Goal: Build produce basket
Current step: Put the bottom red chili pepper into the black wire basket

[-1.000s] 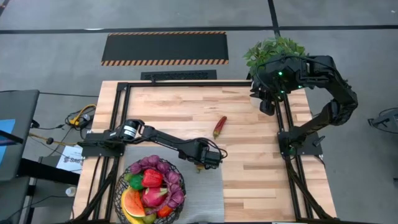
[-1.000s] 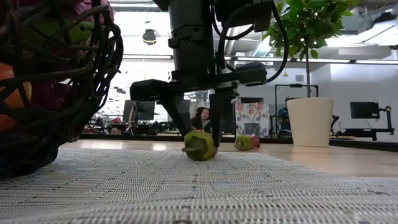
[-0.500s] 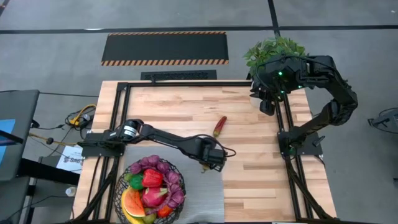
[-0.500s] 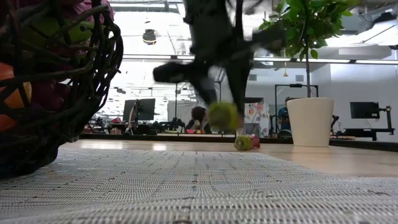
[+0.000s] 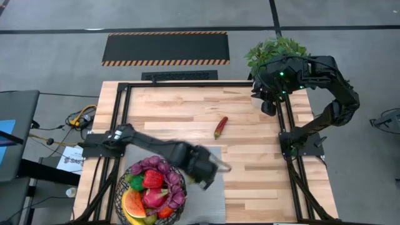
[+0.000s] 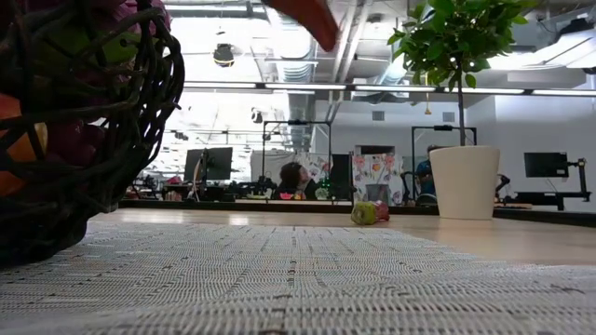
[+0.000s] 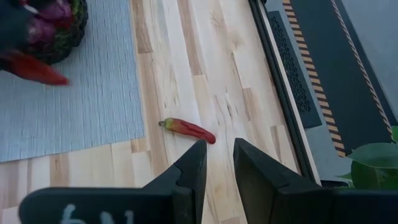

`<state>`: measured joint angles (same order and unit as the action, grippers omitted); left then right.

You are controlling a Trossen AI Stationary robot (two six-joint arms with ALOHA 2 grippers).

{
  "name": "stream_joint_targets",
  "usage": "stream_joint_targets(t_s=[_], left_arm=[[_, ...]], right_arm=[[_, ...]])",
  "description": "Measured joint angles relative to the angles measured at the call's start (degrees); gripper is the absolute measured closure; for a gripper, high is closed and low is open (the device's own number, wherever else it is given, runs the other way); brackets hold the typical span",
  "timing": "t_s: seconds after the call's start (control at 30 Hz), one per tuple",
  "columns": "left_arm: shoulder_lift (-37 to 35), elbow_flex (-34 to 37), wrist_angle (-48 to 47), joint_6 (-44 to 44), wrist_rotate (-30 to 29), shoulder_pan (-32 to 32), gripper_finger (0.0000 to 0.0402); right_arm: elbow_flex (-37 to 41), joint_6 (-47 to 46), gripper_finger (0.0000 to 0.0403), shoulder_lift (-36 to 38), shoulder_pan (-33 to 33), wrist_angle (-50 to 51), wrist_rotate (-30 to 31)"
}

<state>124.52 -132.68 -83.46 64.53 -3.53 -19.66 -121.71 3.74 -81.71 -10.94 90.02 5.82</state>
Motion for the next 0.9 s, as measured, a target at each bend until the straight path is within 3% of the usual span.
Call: stream_joint_targets(t_s=[0.23,0.43,0.7,0.9], left_arm=[[-1.7,0.1,-5.6,9.9,2.4,-9.2,0.0292],[-1.7,0.2,-2.6,15.2,4.6,-17.2,0.0292],[-1.7,0.2,-0.9,15.1,3.0,-28.1,0.0292],[-1.7,0.9,-3.7,13.6,0.8,-30.5,0.0292]], right_arm=[[0.0,0.9,0.0298,0.0,0.0,0.0,0.0],[0.0,1.4,0.0298,0.0,0.0,-0.8,0.0],[0.0,1.3,0.0298,0.0,0.0,-2.1,0.0],[0.0,1.3,0.0298,0.0,0.0,-3.6,0.0]])
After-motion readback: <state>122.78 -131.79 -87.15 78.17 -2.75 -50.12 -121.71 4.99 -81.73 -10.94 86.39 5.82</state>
